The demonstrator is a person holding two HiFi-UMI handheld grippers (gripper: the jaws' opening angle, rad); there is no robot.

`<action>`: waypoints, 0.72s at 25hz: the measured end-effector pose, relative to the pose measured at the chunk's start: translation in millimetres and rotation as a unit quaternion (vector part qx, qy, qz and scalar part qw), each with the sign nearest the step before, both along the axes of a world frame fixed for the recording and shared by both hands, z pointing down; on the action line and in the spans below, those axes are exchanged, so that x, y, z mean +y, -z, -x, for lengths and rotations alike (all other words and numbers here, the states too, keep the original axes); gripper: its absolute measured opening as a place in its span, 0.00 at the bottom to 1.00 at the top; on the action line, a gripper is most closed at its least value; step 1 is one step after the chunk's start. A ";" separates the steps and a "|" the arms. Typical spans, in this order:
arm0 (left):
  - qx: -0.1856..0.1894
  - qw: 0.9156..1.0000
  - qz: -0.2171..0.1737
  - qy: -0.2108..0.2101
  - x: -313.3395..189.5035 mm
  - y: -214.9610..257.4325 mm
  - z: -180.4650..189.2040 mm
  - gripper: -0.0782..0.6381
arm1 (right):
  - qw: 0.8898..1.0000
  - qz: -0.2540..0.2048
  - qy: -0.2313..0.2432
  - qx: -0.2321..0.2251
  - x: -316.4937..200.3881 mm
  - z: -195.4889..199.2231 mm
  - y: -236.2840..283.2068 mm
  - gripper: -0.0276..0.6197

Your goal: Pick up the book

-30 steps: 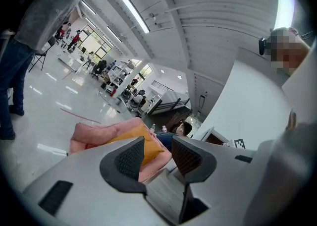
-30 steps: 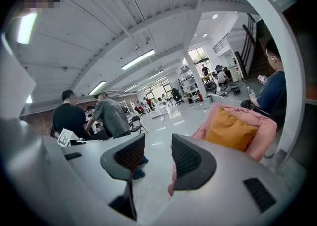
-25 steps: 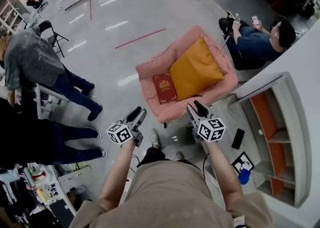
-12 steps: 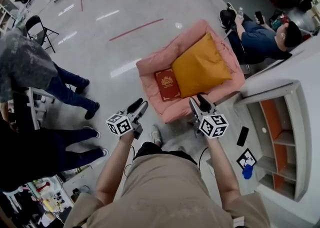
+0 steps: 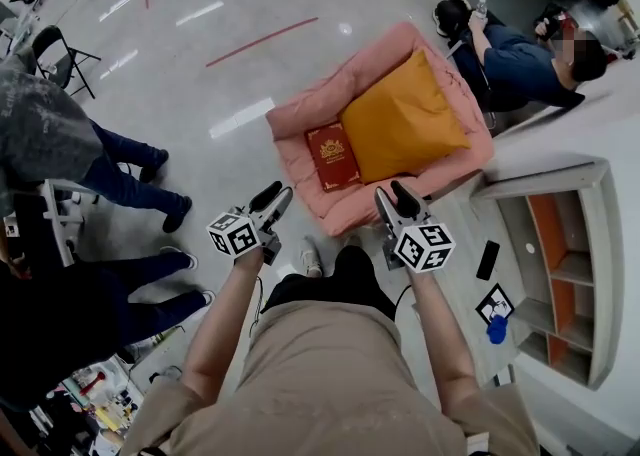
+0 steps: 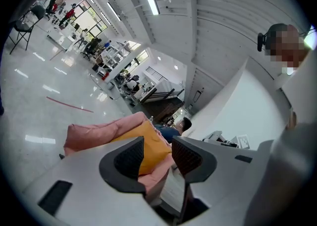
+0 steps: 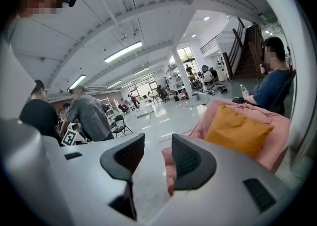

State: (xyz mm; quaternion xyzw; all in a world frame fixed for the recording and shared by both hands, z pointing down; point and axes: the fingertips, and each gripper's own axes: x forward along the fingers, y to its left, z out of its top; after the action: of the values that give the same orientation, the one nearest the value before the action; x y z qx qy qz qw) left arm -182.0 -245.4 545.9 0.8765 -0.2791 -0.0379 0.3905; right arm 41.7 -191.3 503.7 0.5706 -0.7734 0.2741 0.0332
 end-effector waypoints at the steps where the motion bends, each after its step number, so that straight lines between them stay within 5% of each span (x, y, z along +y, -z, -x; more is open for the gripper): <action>1: -0.002 1.000 0.003 -0.002 -2.8 -2.9 -1.1 0.34 | 1.000 0.000 -0.001 -0.001 -2.8 -0.9 -0.2 0.29; 18: -0.024 0.997 0.058 0.040 -74.3 -41.9 -45.4 0.34 | 0.999 0.034 0.029 -0.027 -105.3 -46.0 -37.6 0.29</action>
State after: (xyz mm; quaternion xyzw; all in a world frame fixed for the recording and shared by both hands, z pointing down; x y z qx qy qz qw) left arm -136.6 -319.6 587.8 0.8411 -0.3246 -0.0160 0.4324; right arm 87.7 -296.6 541.3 0.5391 -0.7806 0.3139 0.0397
